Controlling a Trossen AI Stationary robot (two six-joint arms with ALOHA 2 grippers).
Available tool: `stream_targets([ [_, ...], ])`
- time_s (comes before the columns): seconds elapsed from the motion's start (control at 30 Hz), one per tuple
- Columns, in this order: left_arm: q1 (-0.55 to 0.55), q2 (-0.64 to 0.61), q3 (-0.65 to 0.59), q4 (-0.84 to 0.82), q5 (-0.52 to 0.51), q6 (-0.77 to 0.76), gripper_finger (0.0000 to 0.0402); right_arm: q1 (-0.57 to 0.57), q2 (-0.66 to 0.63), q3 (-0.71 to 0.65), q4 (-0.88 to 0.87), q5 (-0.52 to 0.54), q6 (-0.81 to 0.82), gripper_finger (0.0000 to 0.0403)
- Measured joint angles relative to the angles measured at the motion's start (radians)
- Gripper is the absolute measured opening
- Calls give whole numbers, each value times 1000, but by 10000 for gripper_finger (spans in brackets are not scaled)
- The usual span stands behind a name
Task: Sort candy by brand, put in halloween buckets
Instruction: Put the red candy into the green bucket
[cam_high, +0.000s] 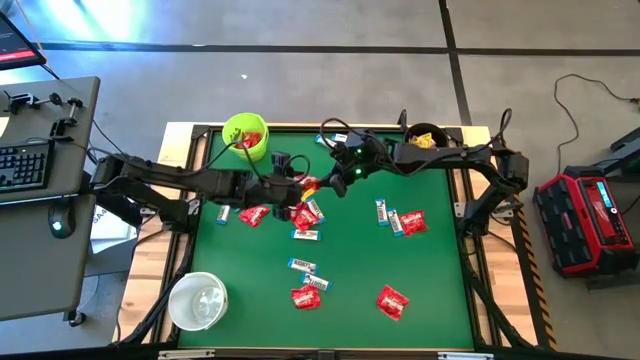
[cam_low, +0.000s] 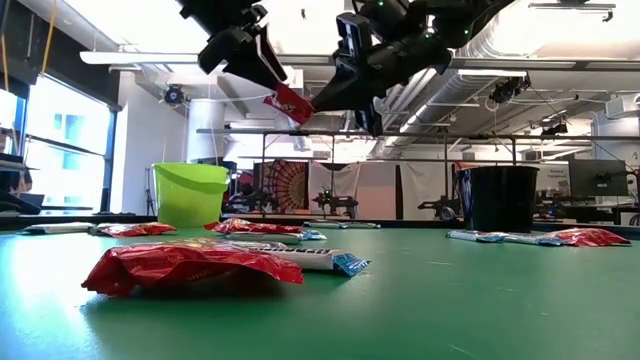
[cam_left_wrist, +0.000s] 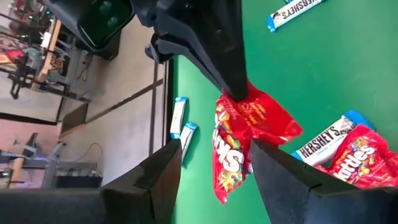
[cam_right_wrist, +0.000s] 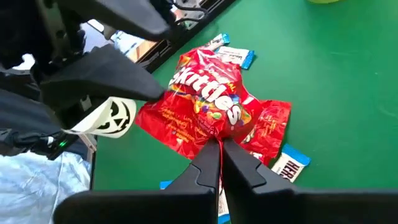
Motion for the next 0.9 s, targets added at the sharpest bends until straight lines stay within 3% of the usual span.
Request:
stream_targets([
  [0.17,-11,0,0,-3,-41,7,184,-7,0,0,7,6,27,0],
  [0.9,-30,0,0,-20,-42,-2,184,-42,-1,0,57,3,134,0],
])
